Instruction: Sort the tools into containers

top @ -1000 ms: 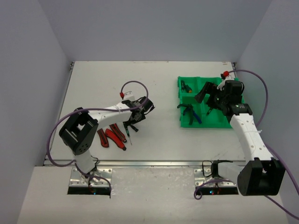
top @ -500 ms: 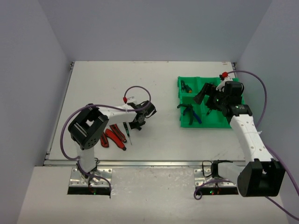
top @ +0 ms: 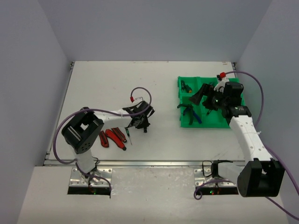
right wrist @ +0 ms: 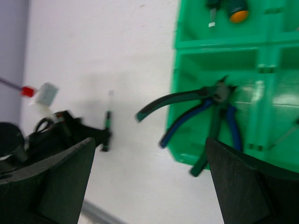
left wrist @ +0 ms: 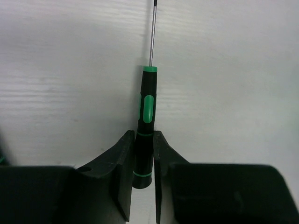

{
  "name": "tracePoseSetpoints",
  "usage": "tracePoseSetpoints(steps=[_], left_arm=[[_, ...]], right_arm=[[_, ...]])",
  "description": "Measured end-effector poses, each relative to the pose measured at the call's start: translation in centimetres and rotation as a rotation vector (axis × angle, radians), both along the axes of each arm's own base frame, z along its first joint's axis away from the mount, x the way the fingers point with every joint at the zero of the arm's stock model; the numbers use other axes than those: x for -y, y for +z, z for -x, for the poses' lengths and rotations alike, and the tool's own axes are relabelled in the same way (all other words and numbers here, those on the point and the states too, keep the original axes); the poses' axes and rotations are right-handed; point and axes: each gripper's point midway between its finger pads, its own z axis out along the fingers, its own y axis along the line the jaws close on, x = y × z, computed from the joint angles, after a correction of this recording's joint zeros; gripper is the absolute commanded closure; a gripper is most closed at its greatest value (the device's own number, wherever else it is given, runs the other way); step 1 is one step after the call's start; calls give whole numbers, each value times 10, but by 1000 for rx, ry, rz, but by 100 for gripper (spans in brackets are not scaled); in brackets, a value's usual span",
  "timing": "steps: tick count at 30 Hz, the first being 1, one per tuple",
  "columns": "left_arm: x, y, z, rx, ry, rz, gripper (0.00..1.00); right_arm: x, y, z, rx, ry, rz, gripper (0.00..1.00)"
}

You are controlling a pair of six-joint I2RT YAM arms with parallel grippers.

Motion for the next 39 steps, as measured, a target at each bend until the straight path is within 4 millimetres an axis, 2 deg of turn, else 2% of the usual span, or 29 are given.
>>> tracePoseSetpoints(steps=[2, 4, 6, 10, 11, 13, 15, 16, 17, 18, 20, 24, 25, 29, 31, 32, 34, 37, 39], left_arm=[[10, 8, 11, 28, -76, 76, 100], [19, 24, 24, 75, -153, 155, 100], [37, 56, 32, 173, -245, 274, 100], [75, 138, 48, 415, -436, 528, 100], [83, 155, 52, 463, -475, 582, 100], [90, 175, 59, 529, -531, 660, 100], [93, 181, 65, 553, -566, 702, 100], [94, 181, 68, 557, -578, 714, 100], [94, 180, 70, 556, -588, 721, 100], [94, 180, 72, 556, -595, 727, 99], [95, 180, 74, 555, -604, 734, 88], [94, 180, 72, 562, -599, 729, 9], [93, 179, 70, 558, -585, 723, 1], [84, 169, 54, 527, -486, 633, 0], [75, 164, 42, 515, -409, 557, 0], [66, 162, 35, 506, -358, 507, 0], [45, 154, 27, 475, -263, 395, 0], [3, 142, 23, 446, -121, 239, 0], [-25, 138, 25, 441, -49, 161, 0]], right_arm=[[-18, 5, 4, 18, 73, -84, 1], [-40, 8, 12, 25, 152, -164, 1], [-68, 11, 22, 17, 235, -217, 1], [-121, 19, 40, 3, 381, -287, 5], [-129, 19, 43, -3, 395, -298, 13], [-139, 18, 45, -12, 397, -316, 34], [-148, 14, 50, -26, 401, -335, 49], [-152, 13, 52, -33, 404, -343, 59], [-155, 11, 55, -39, 410, -350, 74], [-159, 10, 58, -45, 418, -357, 100], [-165, 11, 61, -46, 433, -366, 100], [-168, 11, 61, -39, 436, -369, 100], [-168, 10, 61, -40, 430, -365, 100], [-156, -1, 54, -43, 364, -289, 100], [-142, -8, 45, -45, 301, -227, 100], [-129, -11, 36, -50, 247, -183, 100], [-94, -12, 15, -41, 121, -103, 100], [-16, -8, -18, -19, -142, 45, 100], [32, -2, -29, -7, -298, 139, 100]])
